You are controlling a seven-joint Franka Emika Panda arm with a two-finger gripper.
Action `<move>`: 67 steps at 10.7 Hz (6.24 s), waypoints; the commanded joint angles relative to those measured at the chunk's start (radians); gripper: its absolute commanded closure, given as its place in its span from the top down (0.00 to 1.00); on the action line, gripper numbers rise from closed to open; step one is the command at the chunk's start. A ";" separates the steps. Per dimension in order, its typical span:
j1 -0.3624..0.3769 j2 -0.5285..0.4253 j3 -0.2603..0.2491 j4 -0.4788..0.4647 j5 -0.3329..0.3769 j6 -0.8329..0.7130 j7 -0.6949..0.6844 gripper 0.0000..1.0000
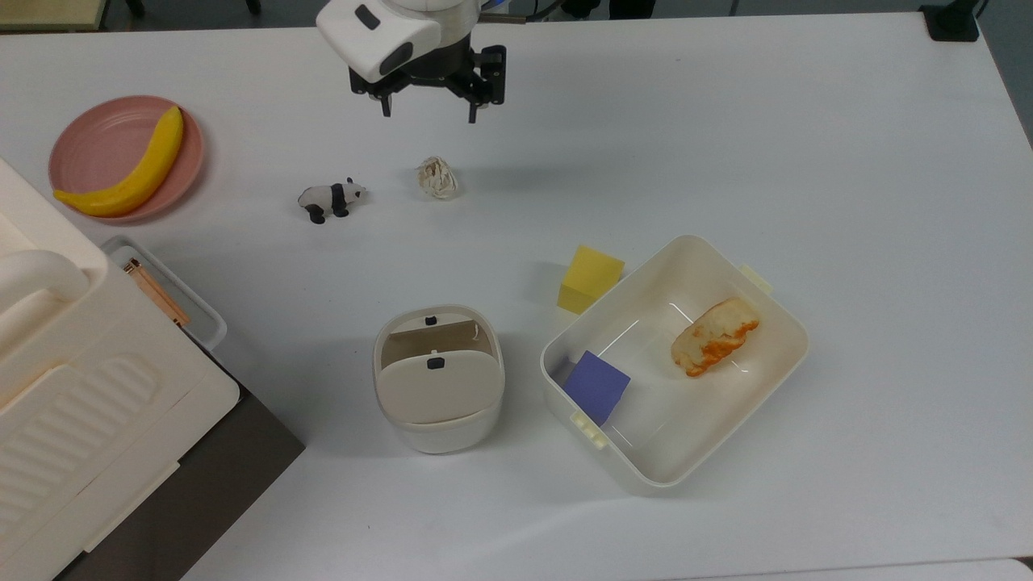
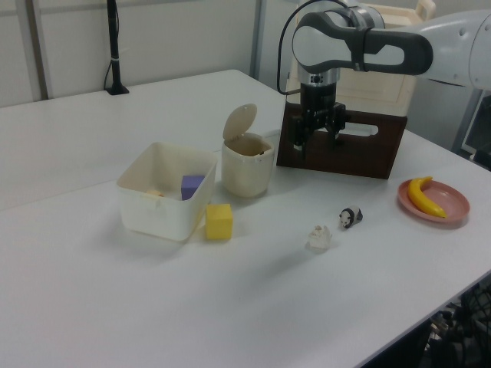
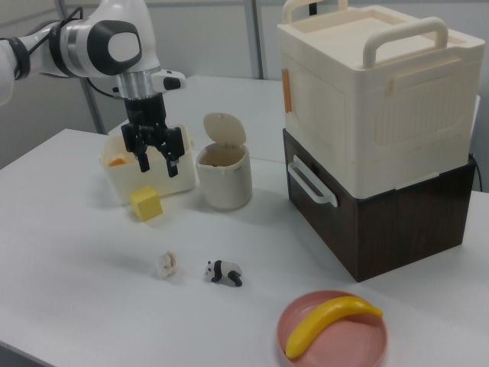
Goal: Close the trash can
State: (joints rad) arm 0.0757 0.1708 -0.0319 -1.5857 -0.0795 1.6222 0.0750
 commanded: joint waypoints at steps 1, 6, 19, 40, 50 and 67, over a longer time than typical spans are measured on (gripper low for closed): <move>-0.019 0.006 -0.006 -0.008 0.013 0.060 -0.023 0.46; -0.025 0.076 -0.006 0.028 0.104 0.285 -0.021 0.16; 0.010 0.271 0.001 0.212 0.135 0.987 0.022 0.09; 0.018 0.320 0.000 0.178 0.089 0.511 -0.034 0.04; -0.005 0.332 -0.010 0.178 0.051 0.706 0.063 0.04; -0.005 -0.025 -0.005 0.101 0.046 -0.008 0.066 1.00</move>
State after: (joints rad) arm 0.0592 0.2249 -0.0310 -1.4299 -0.0506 1.7004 0.1433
